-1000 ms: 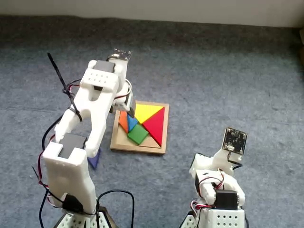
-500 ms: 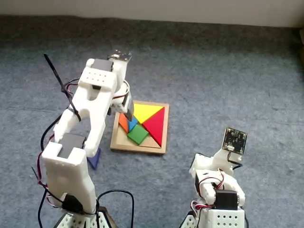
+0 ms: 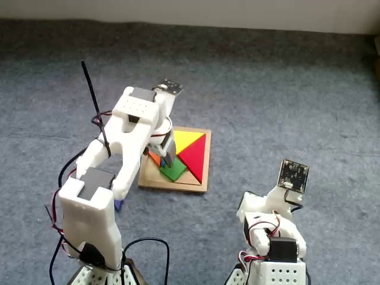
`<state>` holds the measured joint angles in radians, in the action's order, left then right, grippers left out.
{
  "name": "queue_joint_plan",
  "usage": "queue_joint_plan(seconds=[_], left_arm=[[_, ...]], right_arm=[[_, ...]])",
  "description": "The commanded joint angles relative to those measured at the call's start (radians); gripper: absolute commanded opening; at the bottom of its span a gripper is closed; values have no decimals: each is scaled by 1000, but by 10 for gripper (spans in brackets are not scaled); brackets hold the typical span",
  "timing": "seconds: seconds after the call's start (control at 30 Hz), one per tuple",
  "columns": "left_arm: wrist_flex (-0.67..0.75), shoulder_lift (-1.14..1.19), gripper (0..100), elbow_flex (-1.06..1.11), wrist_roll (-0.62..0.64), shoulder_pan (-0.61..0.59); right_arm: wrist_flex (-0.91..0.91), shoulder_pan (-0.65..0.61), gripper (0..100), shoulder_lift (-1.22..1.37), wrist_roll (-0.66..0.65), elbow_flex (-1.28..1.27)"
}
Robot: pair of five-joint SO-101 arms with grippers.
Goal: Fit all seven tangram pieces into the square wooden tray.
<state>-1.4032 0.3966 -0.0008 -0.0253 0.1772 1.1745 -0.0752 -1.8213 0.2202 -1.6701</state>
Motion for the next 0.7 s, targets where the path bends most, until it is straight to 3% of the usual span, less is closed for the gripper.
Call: queue_joint_plan(seconds=[0.0, 0.23, 0.37, 0.57, 0.67], left_arm=[[6, -7, 256, -7, -11, 65], [-2, -18, 256, -12, -12, 82], [-2, -8, 256, -4, -91, 77], [35, -5, 256, 27, -107, 96], [60, -5, 256, 54, -187, 128]], right_arm=[[-18, 10, 4, -13, -9, -143], [-18, 10, 4, -13, -9, -143], [-18, 10, 4, -13, -9, -143], [-18, 10, 4, -13, -9, -143], [-18, 10, 4, -13, -9, -143]])
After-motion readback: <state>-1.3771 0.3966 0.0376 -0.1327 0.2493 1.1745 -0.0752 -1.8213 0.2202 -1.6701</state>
